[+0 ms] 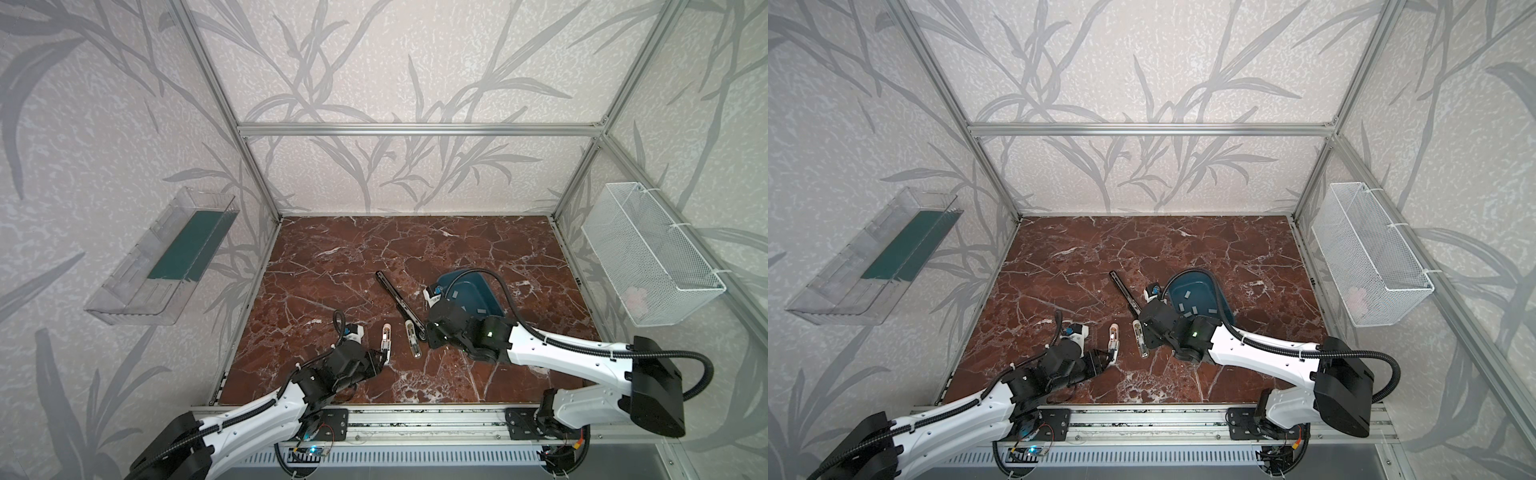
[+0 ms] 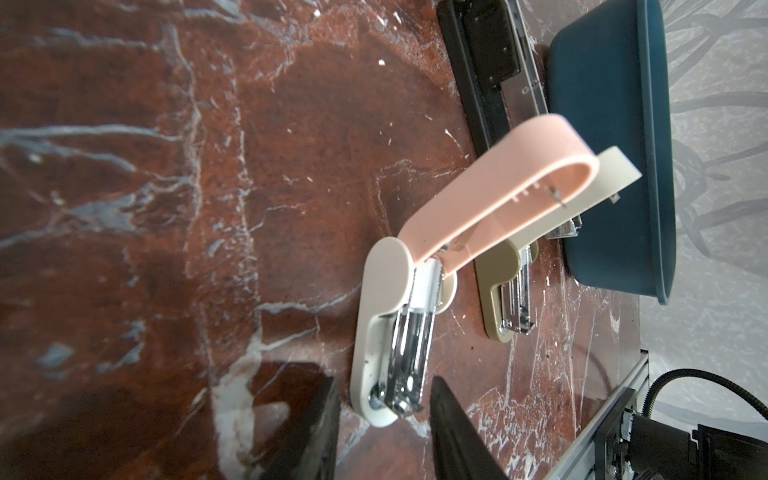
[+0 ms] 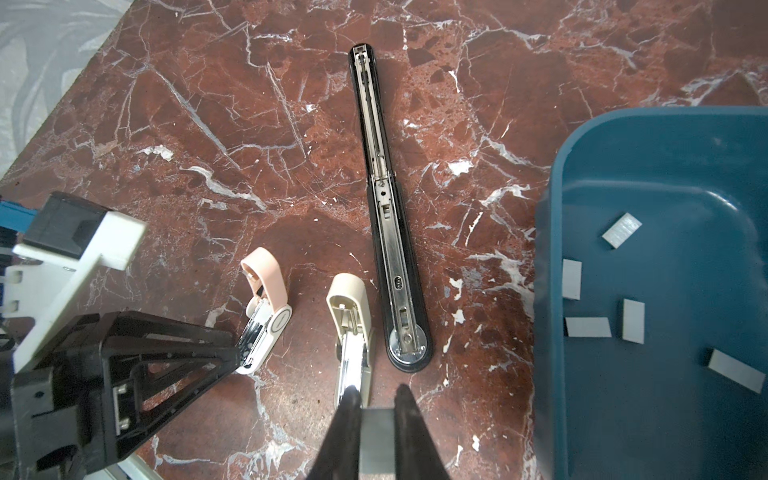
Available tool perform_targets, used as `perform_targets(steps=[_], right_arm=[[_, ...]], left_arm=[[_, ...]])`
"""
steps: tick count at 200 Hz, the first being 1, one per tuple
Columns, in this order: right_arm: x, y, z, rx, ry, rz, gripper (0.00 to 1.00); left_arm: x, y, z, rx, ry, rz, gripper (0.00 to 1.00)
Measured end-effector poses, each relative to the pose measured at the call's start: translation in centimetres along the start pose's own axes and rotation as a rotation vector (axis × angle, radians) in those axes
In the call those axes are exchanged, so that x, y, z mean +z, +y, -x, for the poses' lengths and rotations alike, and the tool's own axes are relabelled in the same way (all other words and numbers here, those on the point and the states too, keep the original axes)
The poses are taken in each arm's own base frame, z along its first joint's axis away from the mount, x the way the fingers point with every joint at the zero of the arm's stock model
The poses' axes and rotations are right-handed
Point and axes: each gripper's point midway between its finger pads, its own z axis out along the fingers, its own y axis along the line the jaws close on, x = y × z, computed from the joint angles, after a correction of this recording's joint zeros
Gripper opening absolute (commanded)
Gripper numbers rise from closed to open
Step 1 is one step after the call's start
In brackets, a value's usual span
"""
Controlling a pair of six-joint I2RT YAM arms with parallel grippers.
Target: Load the staples into the stapler
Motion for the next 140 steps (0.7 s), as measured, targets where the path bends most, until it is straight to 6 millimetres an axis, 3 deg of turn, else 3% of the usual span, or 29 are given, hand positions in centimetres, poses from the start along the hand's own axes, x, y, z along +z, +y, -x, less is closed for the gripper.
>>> perform_targets(steps=[91,140], right_arm=[[0.6,0.0,-0.4,-0.003,0.009,-0.006,0.18],[2.0,0.0,-1.6,-0.022,0.057,-0.015,0.18]], left_arm=[[1.6,-2.3,-0.9,0.044,0.052,-0.019,0.36],[0.1,-1.5,0.3,0.055,-0.010,0.030,0.43]])
